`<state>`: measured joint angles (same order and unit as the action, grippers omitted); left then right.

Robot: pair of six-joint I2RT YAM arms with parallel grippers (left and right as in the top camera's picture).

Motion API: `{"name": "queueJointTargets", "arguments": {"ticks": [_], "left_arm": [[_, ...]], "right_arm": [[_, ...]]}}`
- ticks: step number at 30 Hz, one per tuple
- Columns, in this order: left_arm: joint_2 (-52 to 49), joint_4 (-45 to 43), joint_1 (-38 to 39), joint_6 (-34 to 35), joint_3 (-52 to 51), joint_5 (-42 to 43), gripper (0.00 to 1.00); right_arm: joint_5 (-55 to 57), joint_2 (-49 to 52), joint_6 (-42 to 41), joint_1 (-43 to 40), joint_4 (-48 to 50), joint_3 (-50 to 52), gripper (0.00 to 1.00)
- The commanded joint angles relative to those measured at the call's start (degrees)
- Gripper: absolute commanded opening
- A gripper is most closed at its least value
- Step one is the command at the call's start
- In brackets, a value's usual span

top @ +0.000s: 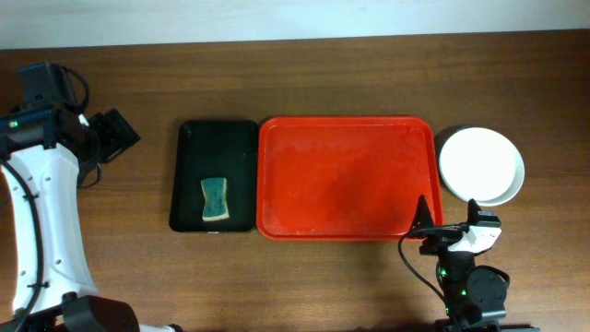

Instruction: Clean dirty plates on tray and stack at the side

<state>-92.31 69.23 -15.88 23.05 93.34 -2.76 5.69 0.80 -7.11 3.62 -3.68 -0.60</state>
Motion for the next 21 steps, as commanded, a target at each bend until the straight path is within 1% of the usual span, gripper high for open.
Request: {"name": "queueJointTargets", "arguments": {"ticks": [1, 6, 9, 12, 14, 16, 21], "left_arm": [[-0.02, 0.09, -0.15, 0.5, 0.02, 0.42, 0.99], [-0.02, 0.09, -0.15, 0.5, 0.04, 0.42, 0.99], [-0.02, 0.09, -0.15, 0.5, 0.04, 0.44, 0.99], [-0.02, 0.09, -0.15, 0.5, 0.04, 0.42, 0.99], [-0.02, 0.09, -0.15, 0.5, 0.02, 0.42, 0.99], [-0.02, 0.09, -0.15, 0.5, 0.04, 0.42, 0.99], [-0.02, 0.09, -0.15, 0.5, 0.04, 0.42, 0.99]], "right_arm": [[-4.42, -0.59, 16.02, 2.4, -0.96, 0.28, 0.98], [-4.42, -0.59, 15.65, 2.56, -0.98, 0.28, 0.98], [-4.81, -0.59, 12.66, 0.35, -0.98, 0.28, 0.98], [-5.22, -0.59, 12.15, -1.44, -1.05, 0.28, 0.98], [-5.22, -0.59, 12.07, -1.66, -1.05, 0.28, 0.98], [-5.07, -0.59, 9.46, -1.66, -1.05, 0.28, 0.98], [-5.05, -0.59, 9.4, -1.68, -1.01, 0.28, 0.98]]}}
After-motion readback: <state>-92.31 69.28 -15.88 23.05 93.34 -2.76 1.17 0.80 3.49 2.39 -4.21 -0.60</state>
